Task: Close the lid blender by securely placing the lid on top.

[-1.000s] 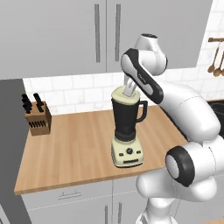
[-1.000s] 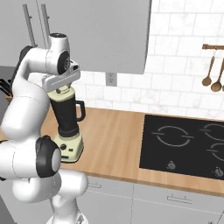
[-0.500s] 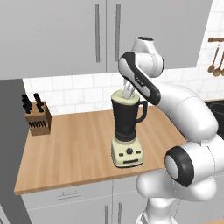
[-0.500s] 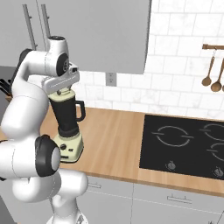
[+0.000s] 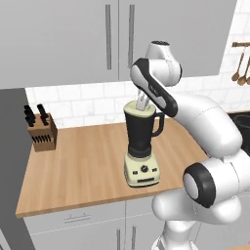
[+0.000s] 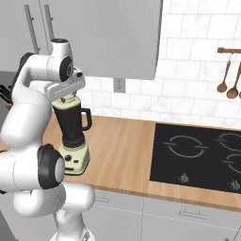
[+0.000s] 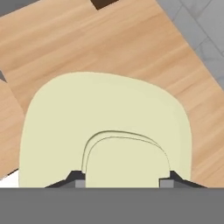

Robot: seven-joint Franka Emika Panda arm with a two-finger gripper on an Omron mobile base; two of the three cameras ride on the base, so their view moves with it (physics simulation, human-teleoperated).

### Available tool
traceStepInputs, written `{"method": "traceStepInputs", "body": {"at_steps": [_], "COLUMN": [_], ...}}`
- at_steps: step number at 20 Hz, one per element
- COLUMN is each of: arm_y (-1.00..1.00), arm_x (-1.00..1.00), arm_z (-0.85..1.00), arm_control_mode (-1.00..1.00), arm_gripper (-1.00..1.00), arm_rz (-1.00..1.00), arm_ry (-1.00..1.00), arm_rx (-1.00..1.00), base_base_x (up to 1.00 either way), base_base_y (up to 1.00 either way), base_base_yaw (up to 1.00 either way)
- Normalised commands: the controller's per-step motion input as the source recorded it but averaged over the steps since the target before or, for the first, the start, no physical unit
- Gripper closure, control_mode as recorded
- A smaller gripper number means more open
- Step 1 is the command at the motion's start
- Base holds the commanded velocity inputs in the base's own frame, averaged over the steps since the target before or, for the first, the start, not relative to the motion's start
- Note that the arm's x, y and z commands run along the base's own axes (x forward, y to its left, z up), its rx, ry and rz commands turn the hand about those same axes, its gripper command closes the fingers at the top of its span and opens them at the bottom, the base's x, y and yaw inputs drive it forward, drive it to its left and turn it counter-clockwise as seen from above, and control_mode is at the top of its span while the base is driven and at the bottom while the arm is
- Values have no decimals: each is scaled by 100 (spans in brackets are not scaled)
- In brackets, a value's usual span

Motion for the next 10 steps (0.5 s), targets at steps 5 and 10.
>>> {"method": "traceStepInputs", "body": {"at_steps": [5,10], "arm_y": [18,2], "arm_x": [0,-1], "arm_z": [-41,-34], "arm_control_mode": [-100,-100], "arm_gripper": [100,100], "arm_rz": [0,0], "arm_ry": [-2,0], "arm_rx": [-18,-2], "base_base_x": [0,0], "base_base_y": [0,0], "base_base_yaw": [0,0]}}
